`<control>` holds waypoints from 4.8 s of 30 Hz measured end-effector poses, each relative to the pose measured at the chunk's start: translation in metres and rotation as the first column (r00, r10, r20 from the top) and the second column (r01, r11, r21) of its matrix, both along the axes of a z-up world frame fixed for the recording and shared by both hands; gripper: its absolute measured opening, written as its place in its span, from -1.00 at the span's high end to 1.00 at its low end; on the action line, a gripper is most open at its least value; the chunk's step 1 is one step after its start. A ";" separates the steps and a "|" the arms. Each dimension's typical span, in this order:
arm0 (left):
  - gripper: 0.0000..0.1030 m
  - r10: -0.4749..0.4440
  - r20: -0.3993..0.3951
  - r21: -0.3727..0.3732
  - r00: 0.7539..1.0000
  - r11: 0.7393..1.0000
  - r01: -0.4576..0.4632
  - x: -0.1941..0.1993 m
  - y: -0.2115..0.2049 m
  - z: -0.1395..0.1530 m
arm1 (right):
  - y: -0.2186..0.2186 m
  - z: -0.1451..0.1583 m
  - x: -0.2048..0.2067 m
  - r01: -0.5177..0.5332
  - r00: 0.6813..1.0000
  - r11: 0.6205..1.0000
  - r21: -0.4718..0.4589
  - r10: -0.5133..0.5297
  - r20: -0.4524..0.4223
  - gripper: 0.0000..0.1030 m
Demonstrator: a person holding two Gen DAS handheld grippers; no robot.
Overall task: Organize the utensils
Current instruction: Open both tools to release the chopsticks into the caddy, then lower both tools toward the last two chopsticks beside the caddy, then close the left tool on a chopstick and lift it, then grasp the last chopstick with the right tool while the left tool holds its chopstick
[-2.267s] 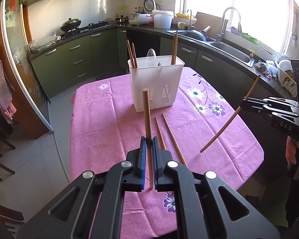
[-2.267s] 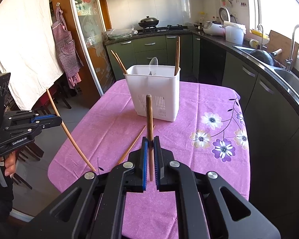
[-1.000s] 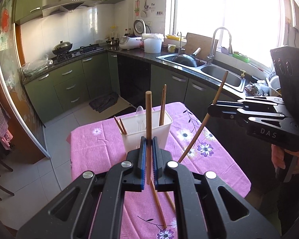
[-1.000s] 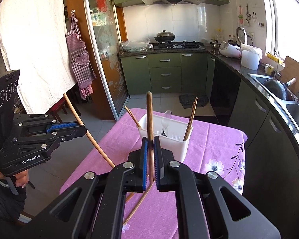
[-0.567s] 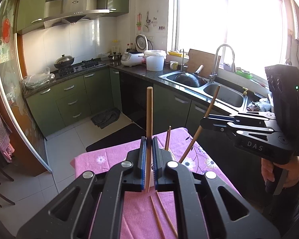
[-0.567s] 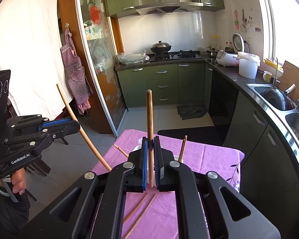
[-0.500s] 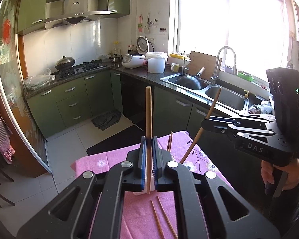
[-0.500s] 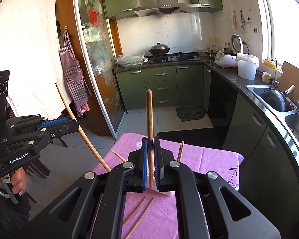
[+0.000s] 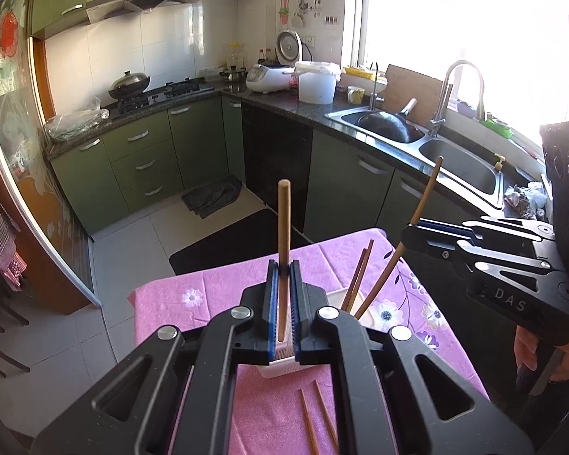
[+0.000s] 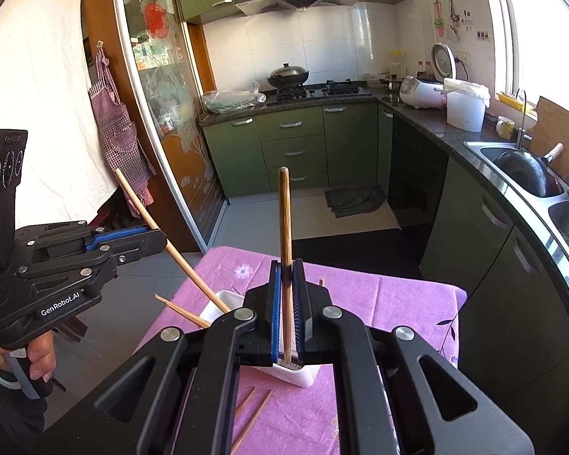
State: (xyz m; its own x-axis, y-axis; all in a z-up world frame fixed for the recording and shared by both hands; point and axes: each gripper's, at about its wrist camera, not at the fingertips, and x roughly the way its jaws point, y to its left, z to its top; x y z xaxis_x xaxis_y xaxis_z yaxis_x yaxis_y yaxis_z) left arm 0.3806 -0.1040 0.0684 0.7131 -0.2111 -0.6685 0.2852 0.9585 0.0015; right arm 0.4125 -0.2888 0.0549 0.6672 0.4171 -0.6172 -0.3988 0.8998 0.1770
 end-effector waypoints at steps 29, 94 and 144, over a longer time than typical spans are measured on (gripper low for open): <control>0.35 -0.056 -0.382 0.001 0.923 0.998 0.061 -0.111 0.014 -0.162 | -0.028 -0.167 -0.122 -0.013 0.956 0.995 -0.102 -0.018 -0.291 0.68; 0.88 0.027 -0.131 0.001 0.991 1.000 -0.027 -0.168 0.056 -0.125 | 0.047 -0.240 -0.071 -0.070 0.869 0.982 -0.174 -0.026 -0.495 0.39; 0.88 0.018 -0.113 0.018 0.993 1.000 -0.016 -0.190 0.057 -0.124 | -0.021 -0.116 -0.247 0.031 0.997 0.999 -0.033 -0.033 -0.064 0.88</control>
State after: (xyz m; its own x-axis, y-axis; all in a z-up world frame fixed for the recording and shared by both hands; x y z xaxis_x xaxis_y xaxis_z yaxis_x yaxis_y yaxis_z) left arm 0.1908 -0.0468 -0.0557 0.6358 -0.1872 -0.7488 0.2678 0.9634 -0.0134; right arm 0.1657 -0.3095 -0.0613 0.6386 0.3757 -0.6716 -0.3584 0.9175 0.1726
